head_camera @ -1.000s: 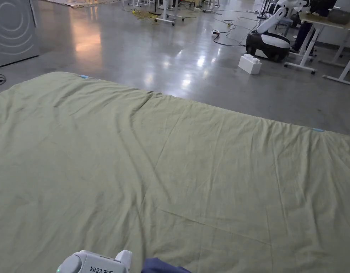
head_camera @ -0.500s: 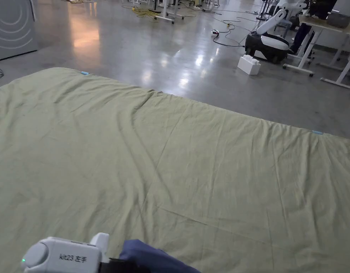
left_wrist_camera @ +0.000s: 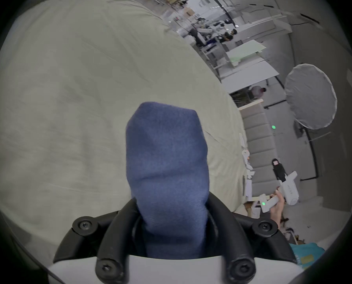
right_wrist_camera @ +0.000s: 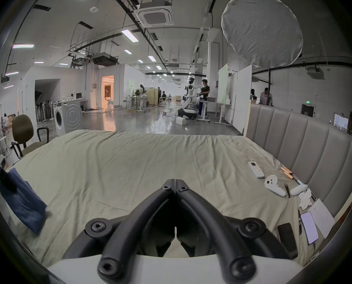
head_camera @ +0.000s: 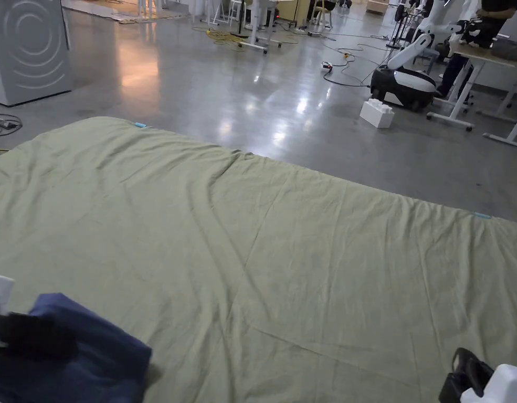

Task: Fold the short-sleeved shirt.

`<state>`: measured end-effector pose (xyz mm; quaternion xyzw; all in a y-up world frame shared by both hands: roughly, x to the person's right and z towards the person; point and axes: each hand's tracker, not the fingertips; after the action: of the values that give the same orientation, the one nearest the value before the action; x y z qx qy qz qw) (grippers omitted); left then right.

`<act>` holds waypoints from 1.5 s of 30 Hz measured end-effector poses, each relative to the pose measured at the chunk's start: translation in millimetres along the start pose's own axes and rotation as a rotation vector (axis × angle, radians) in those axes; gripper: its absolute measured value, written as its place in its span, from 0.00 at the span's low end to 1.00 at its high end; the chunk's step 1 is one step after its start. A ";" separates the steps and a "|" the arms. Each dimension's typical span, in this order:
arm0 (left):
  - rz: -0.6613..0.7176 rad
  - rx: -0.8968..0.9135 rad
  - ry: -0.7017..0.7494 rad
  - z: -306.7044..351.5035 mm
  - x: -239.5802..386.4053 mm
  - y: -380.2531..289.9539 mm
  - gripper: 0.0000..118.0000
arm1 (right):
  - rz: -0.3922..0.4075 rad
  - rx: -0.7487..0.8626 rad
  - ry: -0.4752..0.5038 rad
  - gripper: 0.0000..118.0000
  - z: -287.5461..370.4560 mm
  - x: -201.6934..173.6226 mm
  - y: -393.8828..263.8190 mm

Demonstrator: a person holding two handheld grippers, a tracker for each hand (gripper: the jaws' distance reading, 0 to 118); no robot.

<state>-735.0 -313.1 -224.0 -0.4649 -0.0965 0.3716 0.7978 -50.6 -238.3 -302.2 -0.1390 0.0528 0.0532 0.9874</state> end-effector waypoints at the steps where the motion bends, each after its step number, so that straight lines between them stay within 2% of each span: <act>1: -0.004 -0.001 0.036 12.7 -6.9 10.2 0.18 | -0.005 0.002 -0.007 0.01 0.1 3.6 1.6; 8: 0.043 0.001 0.285 68.3 -38.2 46.0 0.18 | -0.019 -0.006 -0.042 0.01 2.1 13.1 3.0; 11: 0.051 -0.022 0.383 70.8 -50.7 56.6 0.18 | -0.046 -0.021 -0.034 0.01 1.9 14.2 1.4; 13: 0.024 -0.033 0.439 64.3 -34.1 44.1 0.18 | -0.038 -0.027 -0.035 0.01 0.5 11.5 -0.6; 16: 0.060 -0.045 0.486 55.6 -37.1 39.6 0.19 | -0.038 -0.040 -0.026 0.01 -0.4 8.6 -2.7; 17: 0.066 -0.044 0.506 53.9 -43.6 43.5 0.22 | -0.036 -0.042 -0.024 0.01 -0.6 7.5 -3.7; 18: 0.072 -0.056 0.524 50.2 -43.6 43.2 0.28 | -0.032 -0.045 -0.023 0.01 -0.8 6.5 -4.3; 20: 0.040 -0.063 0.623 45.0 -38.2 40.7 0.48 | -0.030 -0.049 -0.019 0.01 -1.6 6.0 -4.9; 21: 0.029 -0.064 0.659 46.6 -48.3 48.7 0.54 | -0.029 -0.051 -0.017 0.01 -2.1 5.7 -5.0; 24: -0.040 -0.017 0.813 51.0 -42.4 55.8 0.57 | -0.030 -0.054 -0.013 0.01 -3.6 4.9 -5.0; 25: -0.058 0.011 0.851 54.6 -15.3 43.0 0.57 | -0.031 -0.055 -0.012 0.01 -3.8 4.8 -4.7; 29: -0.130 0.135 0.942 57.7 25.3 36.7 0.57 | -0.032 -0.052 -0.002 0.01 -3.4 5.6 -3.9; 31: -0.161 0.189 0.922 50.4 48.5 29.2 0.58 | -0.031 -0.048 0.000 0.01 -2.7 6.6 -3.2; 39: -0.204 0.448 0.520 -2.3 110.8 5.8 0.58 | -0.042 -0.029 -0.006 0.01 2.8 17.5 -0.6; 40: -0.242 0.469 0.471 -14.2 120.6 -1.5 0.58 | -0.041 -0.025 -0.008 0.01 3.3 19.4 -1.1; 45: -0.438 0.530 0.447 -71.0 186.3 -39.9 0.57 | -0.041 0.003 -0.033 0.01 4.8 24.7 1.1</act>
<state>-548.1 -245.1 -266.2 -0.2811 0.0816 0.0947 0.9515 -25.9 -233.7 -300.8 -0.1375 0.0337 0.0350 0.9893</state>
